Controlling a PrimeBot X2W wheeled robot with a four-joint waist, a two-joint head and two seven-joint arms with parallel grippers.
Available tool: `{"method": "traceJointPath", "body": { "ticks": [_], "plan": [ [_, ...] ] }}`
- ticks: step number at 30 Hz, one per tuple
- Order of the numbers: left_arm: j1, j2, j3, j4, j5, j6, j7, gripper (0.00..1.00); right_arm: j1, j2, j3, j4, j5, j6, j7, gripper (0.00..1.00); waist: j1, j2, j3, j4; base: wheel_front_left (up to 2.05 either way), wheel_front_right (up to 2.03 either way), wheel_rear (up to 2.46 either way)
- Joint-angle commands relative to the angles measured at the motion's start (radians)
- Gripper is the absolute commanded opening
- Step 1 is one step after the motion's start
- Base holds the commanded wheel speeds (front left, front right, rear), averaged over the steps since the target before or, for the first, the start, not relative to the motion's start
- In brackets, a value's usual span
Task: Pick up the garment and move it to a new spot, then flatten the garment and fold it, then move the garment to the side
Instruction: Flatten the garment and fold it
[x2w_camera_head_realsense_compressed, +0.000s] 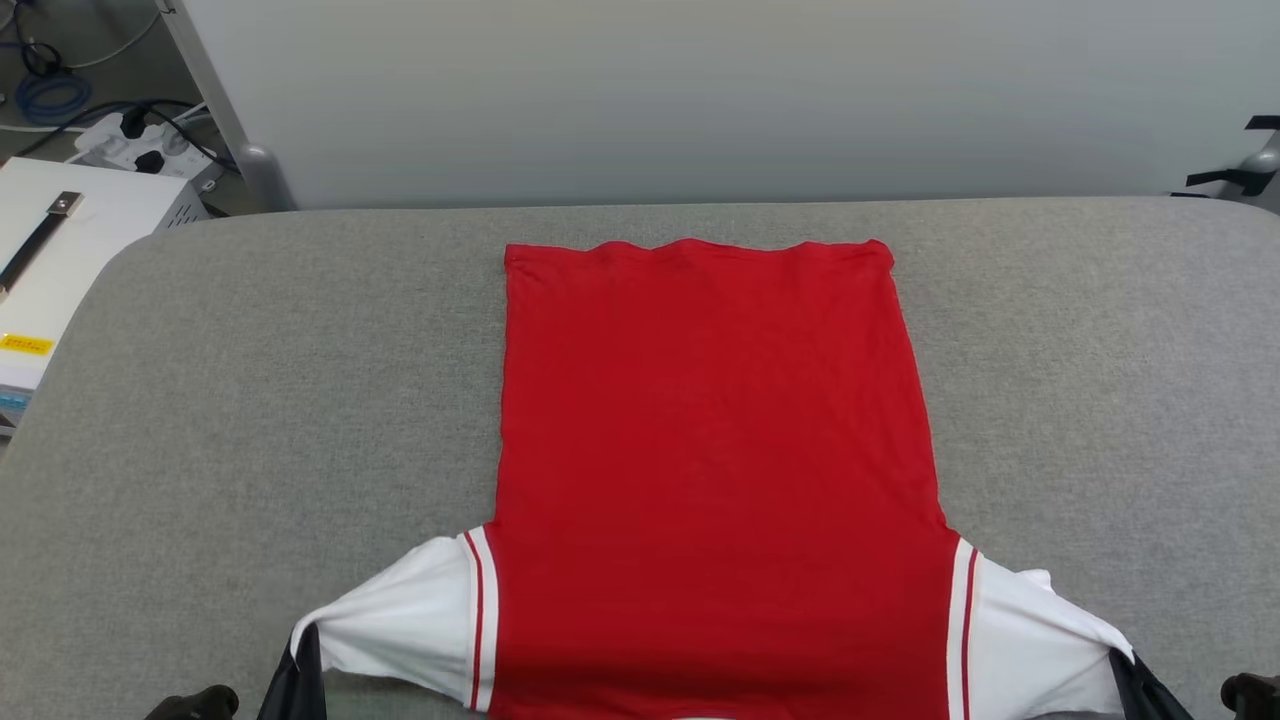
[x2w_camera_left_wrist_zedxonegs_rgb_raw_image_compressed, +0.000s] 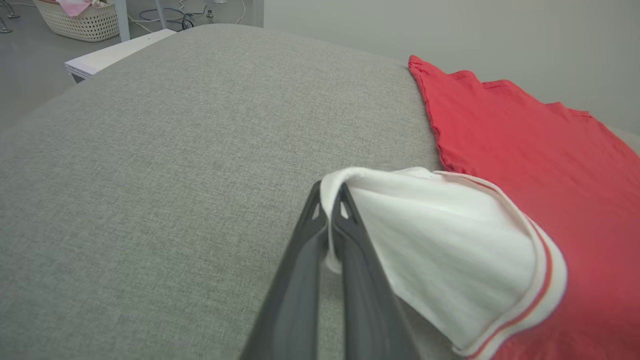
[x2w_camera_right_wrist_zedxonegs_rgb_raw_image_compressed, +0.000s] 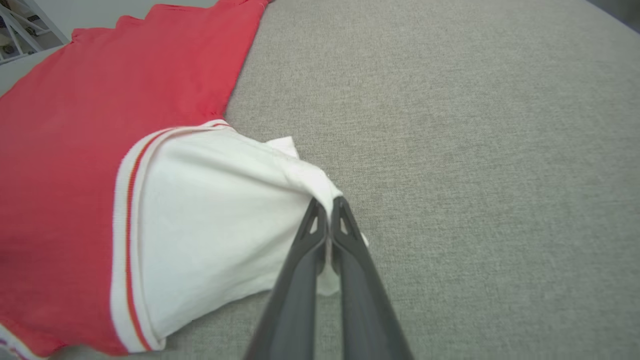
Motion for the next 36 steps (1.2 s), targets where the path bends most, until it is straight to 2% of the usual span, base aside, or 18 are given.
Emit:
{"method": "traceJointPath", "body": {
  "ticks": [1,6,8,9,16,20,24,29,32,36],
  "plan": [
    [0.008,-0.001,0.003,0.009,-0.004,-0.002,-0.004,0.00,0.007,-0.002,-0.006,0.008,-0.008,-0.001,0.009,0.00,0.0001,0.0000,0.003,-0.001,0.00,0.00,0.00],
    [-0.014,-0.013,-0.006,0.031,0.005,-0.010,-0.005,0.00,-0.012,0.005,-0.001,0.019,-0.019,-0.001,0.026,0.00,0.0001,0.0000,0.011,-0.001,0.00,0.00,0.00],
    [-0.023,-0.015,-0.009,0.034,0.010,-0.016,-0.006,0.00,-0.028,0.010,-0.002,0.015,-0.015,-0.001,0.032,0.55,0.0001,0.0000,0.016,0.000,0.00,0.00,0.00],
    [-0.027,-0.015,-0.012,0.035,0.014,-0.019,-0.006,0.00,-0.039,0.012,-0.007,0.008,-0.015,-0.001,0.029,1.00,0.0001,0.0000,0.019,0.001,0.00,0.00,0.00],
    [-0.060,-0.031,-0.028,0.018,0.037,-0.035,-0.007,0.00,-0.128,0.006,-0.063,-0.103,-0.010,-0.001,0.015,1.00,0.0001,0.0000,0.054,0.022,0.00,0.00,0.00],
    [-0.090,-0.045,-0.036,-0.011,0.056,-0.043,-0.007,0.00,-0.228,-0.033,-0.086,-0.193,-0.020,-0.001,0.051,1.00,0.0001,0.0000,0.104,0.043,0.00,0.00,0.00],
    [-0.132,-0.065,-0.044,-0.044,0.077,-0.056,-0.007,0.00,-0.374,-0.096,-0.086,-0.277,-0.034,-0.001,0.126,1.00,0.0001,0.0000,0.178,0.074,0.00,0.00,0.00],
    [-0.189,-0.097,-0.046,-0.089,0.108,-0.076,-0.007,0.00,-0.615,-0.192,-0.036,-0.321,-0.040,-0.001,0.247,1.00,0.0001,0.0000,0.276,0.119,0.00,0.00,0.00],
    [-0.217,-0.115,-0.043,-0.112,0.126,-0.086,-0.007,0.00,-0.750,-0.237,-0.002,-0.306,-0.027,-0.001,0.329,1.00,0.0001,0.0000,0.325,0.147,0.00,0.00,0.00],
    [-0.247,-0.137,-0.041,-0.140,0.145,-0.100,-0.007,0.00,-0.922,-0.289,0.057,-0.217,0.015,-0.001,0.479,1.00,0.0001,0.0000,0.382,0.178,0.00,0.00,0.00]
  ]
}}
